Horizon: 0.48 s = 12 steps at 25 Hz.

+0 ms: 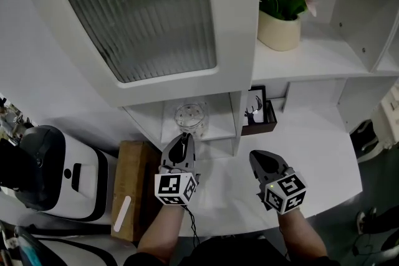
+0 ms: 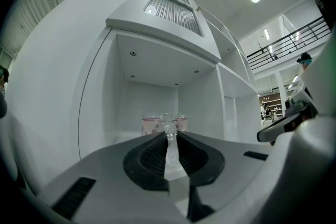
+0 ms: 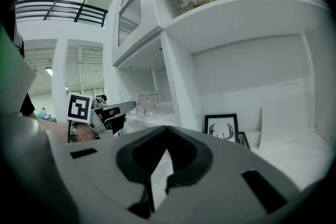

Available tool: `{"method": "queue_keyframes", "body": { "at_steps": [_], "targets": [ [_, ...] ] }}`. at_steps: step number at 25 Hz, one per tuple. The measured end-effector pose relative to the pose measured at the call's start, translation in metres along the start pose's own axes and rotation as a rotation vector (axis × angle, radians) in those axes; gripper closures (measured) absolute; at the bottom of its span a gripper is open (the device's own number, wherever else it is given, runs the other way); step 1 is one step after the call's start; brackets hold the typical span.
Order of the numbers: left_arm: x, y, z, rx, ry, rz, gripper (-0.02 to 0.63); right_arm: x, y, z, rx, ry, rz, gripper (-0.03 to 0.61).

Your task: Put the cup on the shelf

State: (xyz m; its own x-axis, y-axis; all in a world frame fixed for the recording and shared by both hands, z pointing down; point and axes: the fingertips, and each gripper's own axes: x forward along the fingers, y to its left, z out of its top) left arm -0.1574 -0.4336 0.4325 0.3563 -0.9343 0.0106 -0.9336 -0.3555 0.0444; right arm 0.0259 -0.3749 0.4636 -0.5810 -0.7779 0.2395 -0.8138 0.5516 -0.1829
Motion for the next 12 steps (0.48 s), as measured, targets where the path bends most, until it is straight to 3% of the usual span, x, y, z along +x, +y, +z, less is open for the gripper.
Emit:
{"method": "queue_keyframes", "body": {
  "at_steps": [12],
  "targets": [
    [0.027, 0.01, -0.005, 0.01, 0.025, 0.0, 0.58, 0.003, 0.003, -0.009, 0.027, -0.004, -0.035, 0.575]
  ]
}}
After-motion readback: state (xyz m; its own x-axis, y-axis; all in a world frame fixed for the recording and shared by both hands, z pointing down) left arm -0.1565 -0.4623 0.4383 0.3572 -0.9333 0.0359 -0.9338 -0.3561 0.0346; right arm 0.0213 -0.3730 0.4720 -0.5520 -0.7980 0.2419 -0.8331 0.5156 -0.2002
